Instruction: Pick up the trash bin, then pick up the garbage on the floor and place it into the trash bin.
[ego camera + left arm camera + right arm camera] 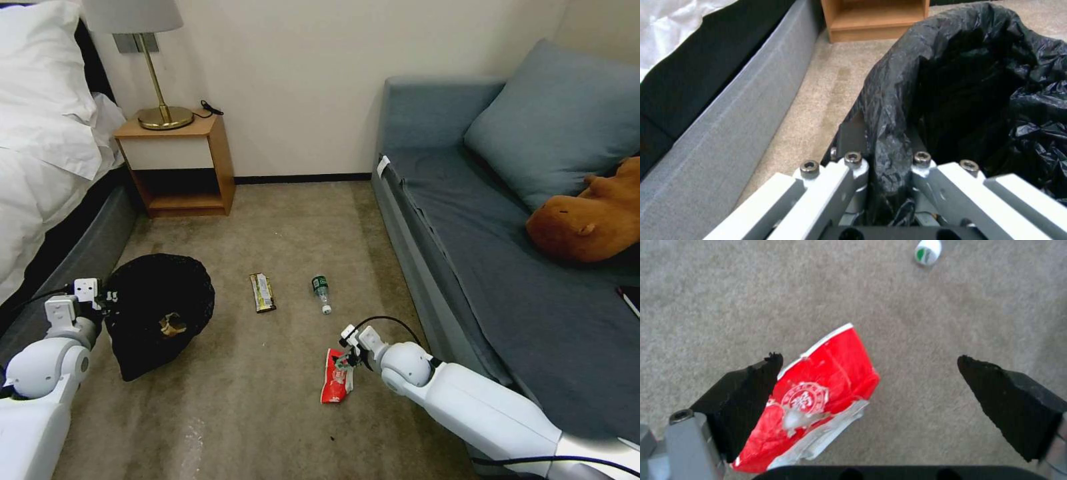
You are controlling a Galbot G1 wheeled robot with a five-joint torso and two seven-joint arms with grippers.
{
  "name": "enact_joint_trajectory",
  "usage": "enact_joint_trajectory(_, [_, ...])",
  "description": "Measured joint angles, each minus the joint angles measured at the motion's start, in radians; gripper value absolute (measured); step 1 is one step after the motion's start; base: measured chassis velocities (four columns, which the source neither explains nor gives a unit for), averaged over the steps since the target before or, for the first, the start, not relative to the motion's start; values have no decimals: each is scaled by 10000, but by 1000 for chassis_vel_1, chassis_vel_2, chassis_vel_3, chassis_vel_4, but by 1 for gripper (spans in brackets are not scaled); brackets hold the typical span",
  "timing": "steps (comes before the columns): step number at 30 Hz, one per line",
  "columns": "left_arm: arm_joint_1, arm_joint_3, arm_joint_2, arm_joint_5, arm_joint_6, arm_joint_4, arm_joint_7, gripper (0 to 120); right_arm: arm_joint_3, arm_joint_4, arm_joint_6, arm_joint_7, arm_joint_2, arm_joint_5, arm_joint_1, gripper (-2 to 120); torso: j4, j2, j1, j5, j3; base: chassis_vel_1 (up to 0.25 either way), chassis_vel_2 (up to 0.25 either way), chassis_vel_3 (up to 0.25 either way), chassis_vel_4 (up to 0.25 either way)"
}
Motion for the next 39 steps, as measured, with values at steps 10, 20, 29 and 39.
enact_joint_trajectory(10, [-46, 68, -46, 35, 18, -2, 0, 4, 32, -522, 117, -58, 401, -79, -362, 100, 1, 0, 0, -1, 0, 0, 0, 0, 0])
enact_joint_trajectory(20, [-100, 54, 39, 7, 19, 88, 12, 4, 32, -1335, 365, -276, 654, -388, -591, 100, -1, -1, 0, -1, 0, 0, 0, 0, 0])
enact_joint_trajectory(29, [-194, 135, -5, 12, 5, 168, 35, 4, 68, -1636, 500, -362, 769, -604, -753, 100, -1, -1, 0, -2, 0, 0, 0, 0, 0])
enact_joint_trajectory(39, [-174, 110, -15, 20, -64, 214, 73, 4, 54, -1782, 570, -517, 915, -644, -888, 79, 0, -1, -1, -2, 0, 0, 0, 0, 0])
